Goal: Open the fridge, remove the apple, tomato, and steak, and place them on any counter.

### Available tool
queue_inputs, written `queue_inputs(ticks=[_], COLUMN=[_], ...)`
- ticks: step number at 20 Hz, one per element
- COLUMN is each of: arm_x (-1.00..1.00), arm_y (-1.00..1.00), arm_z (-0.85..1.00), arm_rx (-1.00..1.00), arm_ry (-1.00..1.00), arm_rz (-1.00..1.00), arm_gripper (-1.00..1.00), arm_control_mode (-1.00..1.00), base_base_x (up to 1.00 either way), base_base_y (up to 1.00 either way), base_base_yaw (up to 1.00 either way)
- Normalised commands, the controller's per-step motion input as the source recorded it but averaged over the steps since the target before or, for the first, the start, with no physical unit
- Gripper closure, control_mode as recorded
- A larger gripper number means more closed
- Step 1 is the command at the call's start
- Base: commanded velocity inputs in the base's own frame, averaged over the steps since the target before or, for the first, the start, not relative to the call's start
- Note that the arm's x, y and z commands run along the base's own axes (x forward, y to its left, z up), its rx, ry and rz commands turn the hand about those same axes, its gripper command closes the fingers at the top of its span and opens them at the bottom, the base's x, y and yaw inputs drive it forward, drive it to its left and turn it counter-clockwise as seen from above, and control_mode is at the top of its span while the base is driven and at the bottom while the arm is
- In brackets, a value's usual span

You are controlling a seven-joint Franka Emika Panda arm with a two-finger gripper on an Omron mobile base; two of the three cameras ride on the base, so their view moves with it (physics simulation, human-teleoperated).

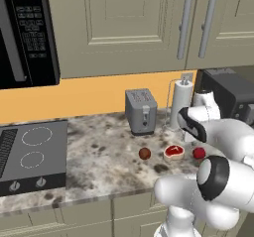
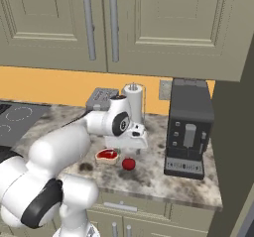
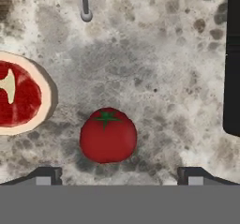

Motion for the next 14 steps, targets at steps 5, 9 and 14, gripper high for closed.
queue_inputs(ticks=[5, 9, 14], arm_x=[-0.97, -1.00, -0.99], arm_y=[0.50, 0.58, 0.54], arm_z=[0.51, 0.96, 1.00], arm_rx=[0.00, 0.00, 0.01], arm_ry=[-0.47, -0.42, -0.29], arm_rz=[0.14, 0.13, 0.10], arm_gripper=[-1.00, -1.00, -1.00], arm_control_mode=[-1.00, -1.00, -1.00], base_base_x=[0.00, 0.00, 0.00], base_base_y=[0.00, 0.00, 0.00], base_base_yaw=[0.00, 0.00, 0.00])
